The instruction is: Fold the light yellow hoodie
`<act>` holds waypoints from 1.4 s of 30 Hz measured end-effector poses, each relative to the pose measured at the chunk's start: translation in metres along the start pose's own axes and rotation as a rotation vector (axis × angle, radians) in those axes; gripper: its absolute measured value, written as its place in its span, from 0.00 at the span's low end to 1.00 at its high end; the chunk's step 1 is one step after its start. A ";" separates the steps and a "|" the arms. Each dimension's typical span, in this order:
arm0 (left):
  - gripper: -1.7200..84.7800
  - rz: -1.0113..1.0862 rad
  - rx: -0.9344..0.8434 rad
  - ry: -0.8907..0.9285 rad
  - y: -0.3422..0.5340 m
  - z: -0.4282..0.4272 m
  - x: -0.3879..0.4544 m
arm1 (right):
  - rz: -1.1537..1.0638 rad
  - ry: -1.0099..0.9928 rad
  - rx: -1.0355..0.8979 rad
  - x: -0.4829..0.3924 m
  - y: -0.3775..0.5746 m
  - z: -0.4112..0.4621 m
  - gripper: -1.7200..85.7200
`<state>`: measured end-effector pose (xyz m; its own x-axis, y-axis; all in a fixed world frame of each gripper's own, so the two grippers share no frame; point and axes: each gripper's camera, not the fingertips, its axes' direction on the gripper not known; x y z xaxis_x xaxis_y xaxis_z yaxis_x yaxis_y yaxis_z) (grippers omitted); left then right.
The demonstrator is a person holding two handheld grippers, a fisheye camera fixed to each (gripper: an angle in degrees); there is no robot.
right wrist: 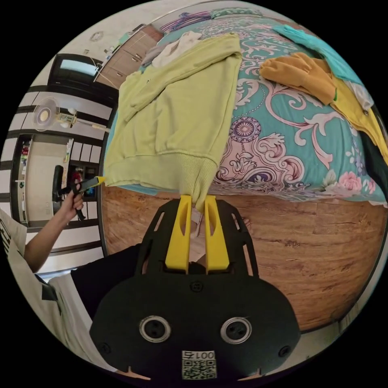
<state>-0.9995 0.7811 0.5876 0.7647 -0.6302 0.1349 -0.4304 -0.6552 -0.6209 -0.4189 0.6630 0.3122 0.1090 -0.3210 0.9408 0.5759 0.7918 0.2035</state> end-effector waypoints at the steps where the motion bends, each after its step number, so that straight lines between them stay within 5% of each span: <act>1: 0.15 -0.018 -0.016 0.034 0.004 0.003 -0.005 | 0.010 -0.009 0.006 0.009 0.006 0.002 0.06; 7: 0.02 0.022 -0.027 0.156 0.020 0.001 -0.011 | 0.000 -0.059 0.037 0.028 0.029 0.020 0.05; 14: 0.01 -0.087 0.083 0.325 0.097 -0.055 -0.038 | -0.210 0.328 -0.079 0.010 0.054 0.098 0.04; 24: 0.01 -0.036 -0.177 0.038 0.175 -0.043 -0.052 | -0.302 0.710 -0.464 0.098 0.119 0.318 0.03; 31: 0.01 0.059 0.154 0.103 0.188 -0.155 -0.105 | -0.457 0.813 -0.118 0.043 0.096 0.304 0.05; 38: 0.11 0.302 0.537 -0.093 0.117 -0.251 -0.114 | -0.823 0.612 0.191 -0.064 -0.027 0.406 0.11; 42: 0.18 0.278 0.559 0.005 0.083 -0.261 -0.129 | -0.928 0.470 0.240 -0.084 -0.102 0.468 0.13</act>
<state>-1.2585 0.6991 0.7201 0.6574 -0.7485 -0.0871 -0.2958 -0.1501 -0.9434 -0.8658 0.8528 0.3398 0.0408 -0.9786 0.2016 0.4246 0.1996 0.8831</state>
